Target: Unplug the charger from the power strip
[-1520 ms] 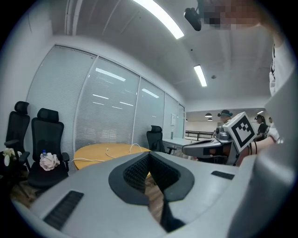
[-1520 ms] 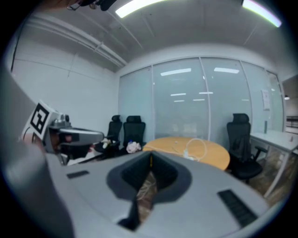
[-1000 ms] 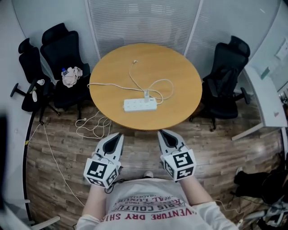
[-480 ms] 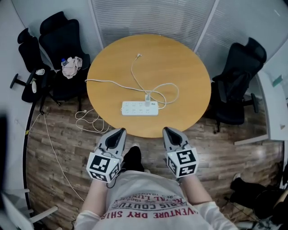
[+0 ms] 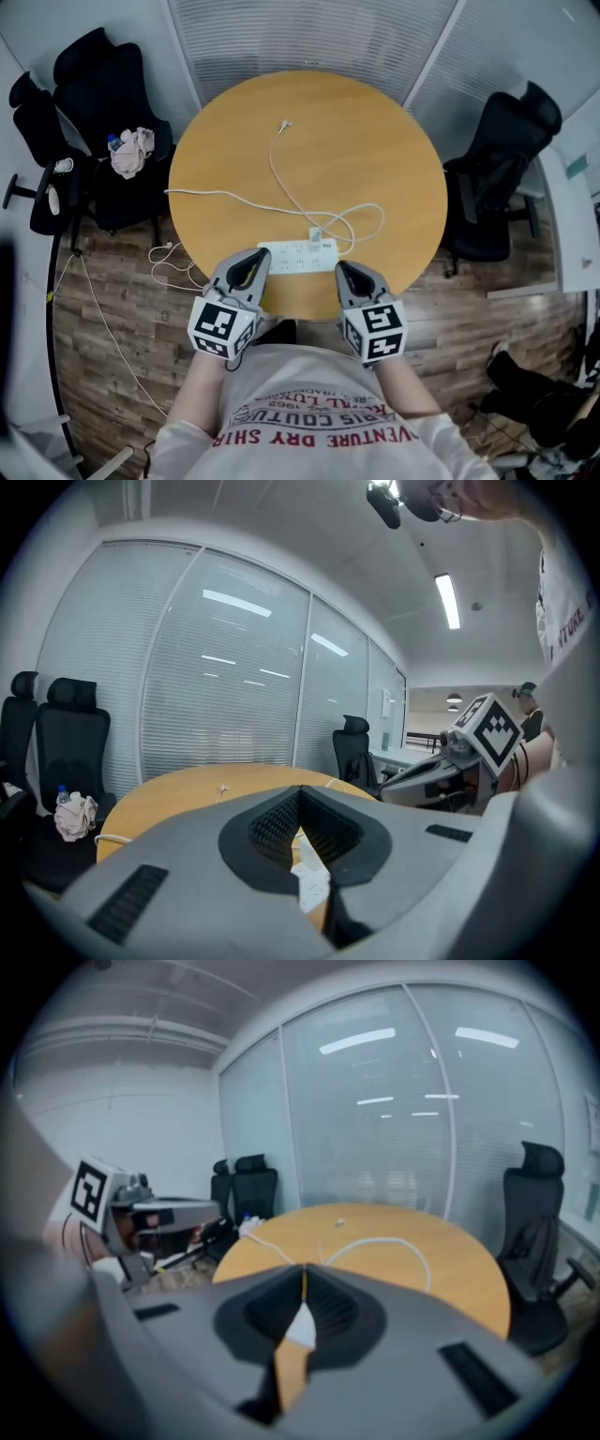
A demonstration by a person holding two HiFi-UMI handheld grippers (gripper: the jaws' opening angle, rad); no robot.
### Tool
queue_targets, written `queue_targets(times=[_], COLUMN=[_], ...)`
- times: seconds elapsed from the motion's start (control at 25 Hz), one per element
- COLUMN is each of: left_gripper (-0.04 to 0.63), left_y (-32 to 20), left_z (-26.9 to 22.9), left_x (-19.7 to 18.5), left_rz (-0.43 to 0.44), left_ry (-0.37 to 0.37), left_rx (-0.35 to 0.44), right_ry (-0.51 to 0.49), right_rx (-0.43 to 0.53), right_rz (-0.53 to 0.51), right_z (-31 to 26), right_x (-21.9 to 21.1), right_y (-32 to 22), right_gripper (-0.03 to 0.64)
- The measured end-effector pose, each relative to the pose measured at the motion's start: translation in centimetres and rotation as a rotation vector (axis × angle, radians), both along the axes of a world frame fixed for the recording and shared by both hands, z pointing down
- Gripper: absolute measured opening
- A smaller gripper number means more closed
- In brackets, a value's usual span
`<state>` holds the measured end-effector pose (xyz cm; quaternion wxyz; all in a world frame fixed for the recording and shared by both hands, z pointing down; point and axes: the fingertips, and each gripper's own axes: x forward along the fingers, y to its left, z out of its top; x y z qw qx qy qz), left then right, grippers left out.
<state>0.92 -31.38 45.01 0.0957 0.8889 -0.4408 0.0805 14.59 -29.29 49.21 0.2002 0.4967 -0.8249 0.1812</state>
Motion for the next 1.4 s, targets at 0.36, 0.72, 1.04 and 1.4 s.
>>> queue_targets(times=[0.36,0.72,1.04,1.4], left_gripper=[0.032,0.032,0.032,0.032], left_y=[-3.5,-3.8,-4.0,-3.7], left_z=[9.6,18.6,21.8,23.6], left_x=[0.9,4.1,5.3,5.6], left_rz=[0.202,0.373,0.382,0.418], left_ry=[-0.099,-0.145,-0.258,-0.382], left_rx=[-0.100,-0.308,-0.358,-0.446], right_ry=[0.060,0.085,0.076,0.131], right_rx=[-0.136,-0.238,-0.294,-0.378], right_rz=[0.007,-0.009,0.015,0.021], right_z=[5.3,10.5,12.8,15.6], right_x=[-0.7,-1.0,-1.6,-2.9], right_y=[-3.2,-3.9,-4.8,-6.6], right_gripper=[0.029,0.029,0.143,0.195])
